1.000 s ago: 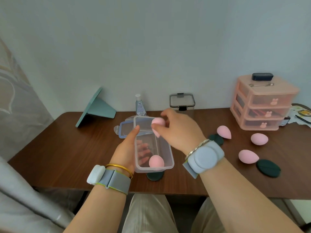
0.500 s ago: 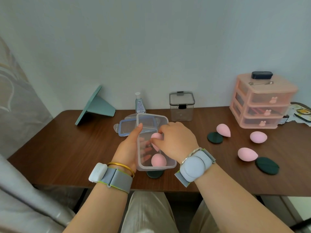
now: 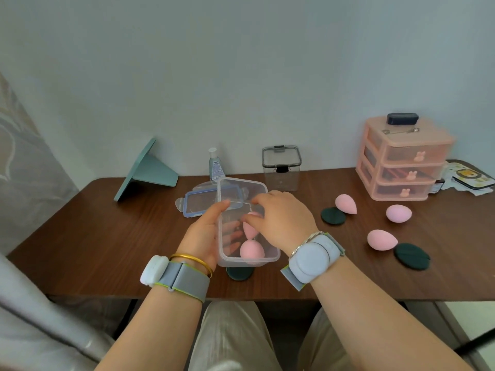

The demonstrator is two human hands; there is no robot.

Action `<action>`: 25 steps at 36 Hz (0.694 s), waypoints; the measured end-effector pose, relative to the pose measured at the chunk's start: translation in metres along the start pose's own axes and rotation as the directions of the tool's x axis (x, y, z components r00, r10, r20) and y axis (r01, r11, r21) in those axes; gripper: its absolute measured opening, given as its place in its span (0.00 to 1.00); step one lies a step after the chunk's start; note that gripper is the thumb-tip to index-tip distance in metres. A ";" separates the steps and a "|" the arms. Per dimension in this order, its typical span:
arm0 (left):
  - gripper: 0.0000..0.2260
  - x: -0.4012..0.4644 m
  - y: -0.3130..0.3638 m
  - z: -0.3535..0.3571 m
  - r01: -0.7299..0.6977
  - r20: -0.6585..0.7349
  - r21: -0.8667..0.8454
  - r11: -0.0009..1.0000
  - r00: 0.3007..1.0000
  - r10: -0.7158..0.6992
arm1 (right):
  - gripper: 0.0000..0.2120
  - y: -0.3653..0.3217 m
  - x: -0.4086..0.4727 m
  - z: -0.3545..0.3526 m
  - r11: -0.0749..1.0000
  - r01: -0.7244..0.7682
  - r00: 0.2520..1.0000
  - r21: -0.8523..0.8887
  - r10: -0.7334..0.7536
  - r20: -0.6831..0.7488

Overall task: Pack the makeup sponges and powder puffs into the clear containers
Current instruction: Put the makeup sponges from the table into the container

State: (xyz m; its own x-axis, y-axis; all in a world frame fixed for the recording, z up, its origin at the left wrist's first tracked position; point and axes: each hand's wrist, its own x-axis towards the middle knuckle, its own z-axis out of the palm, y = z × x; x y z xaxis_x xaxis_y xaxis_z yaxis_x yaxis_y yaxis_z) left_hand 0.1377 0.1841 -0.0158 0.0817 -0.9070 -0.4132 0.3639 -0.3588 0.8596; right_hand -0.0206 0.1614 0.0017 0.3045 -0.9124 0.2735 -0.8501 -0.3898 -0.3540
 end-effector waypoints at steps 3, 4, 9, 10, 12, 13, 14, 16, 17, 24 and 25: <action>0.21 -0.004 0.000 0.007 -0.014 -0.060 0.020 1.000 0.998 0.016 | 0.21 0.004 -0.007 -0.007 0.999 -0.020 0.999 0.031 0.021 -0.030; 0.21 -0.004 0.000 0.007 -0.020 -0.073 0.028 0.999 0.997 0.022 | 0.20 0.005 -0.007 -0.009 0.999 -0.029 0.999 0.038 0.030 -0.041; 0.25 -0.005 -0.004 0.013 -0.036 -0.100 0.054 0.998 0.994 0.042 | 0.20 0.023 -0.017 -0.023 0.993 -0.113 0.991 0.020 0.114 -0.071; 0.26 -0.006 -0.006 0.016 -0.039 -0.097 0.058 0.998 0.994 0.044 | 0.20 0.028 -0.020 -0.025 0.990 -0.143 0.988 0.000 0.143 -0.064; 0.24 -0.010 -0.009 0.022 -0.024 -0.081 0.062 0.998 0.996 0.029 | 0.21 0.039 -0.026 -0.028 0.977 -0.208 0.977 -0.056 0.205 -0.055; 0.22 -0.010 -0.009 0.023 -0.018 -0.079 0.058 0.998 0.997 0.022 | 0.21 0.043 -0.027 -0.027 0.966 -0.240 0.970 -0.093 0.236 -0.049; 0.19 -0.013 -0.011 0.026 -0.009 -0.071 0.055 0.998 0.997 0.012 | 0.21 0.049 -0.031 -0.028 0.950 -0.278 0.961 -0.140 0.274 -0.045; 0.18 -0.016 -0.013 0.030 0.008 -0.060 0.055 0.998 0.998 -0.005 | 0.20 0.062 -0.036 -0.027 0.909 -0.350 0.936 -0.226 0.348 -0.050; 0.19 -0.018 -0.015 0.033 0.014 -0.055 0.057 0.998 0.998 -0.011 | 0.19 0.069 -0.039 -0.028 0.886 -0.386 0.921 -0.256 0.387 -0.051; 0.20 -0.025 -0.023 0.049 0.036 -0.020 0.043 0.998 0.999 -0.035 | 0.14 0.111 -0.056 -0.023 0.734 -0.580 0.781 -0.353 0.624 0.016; 0.20 -0.026 -0.023 0.053 0.032 -0.013 0.040 0.999 0.999 -0.032 | 0.14 0.116 -0.057 -0.022 0.725 -0.582 0.771 -0.368 0.636 0.034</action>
State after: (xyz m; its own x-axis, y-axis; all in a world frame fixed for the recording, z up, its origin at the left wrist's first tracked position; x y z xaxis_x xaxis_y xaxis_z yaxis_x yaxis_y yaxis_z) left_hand 0.0782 0.2041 -0.0093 0.0825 -0.8920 -0.4444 0.3289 -0.3966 0.8571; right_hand -0.1458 0.1715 -0.0351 -0.2911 -0.9557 -0.0444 -0.9519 0.2940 -0.0863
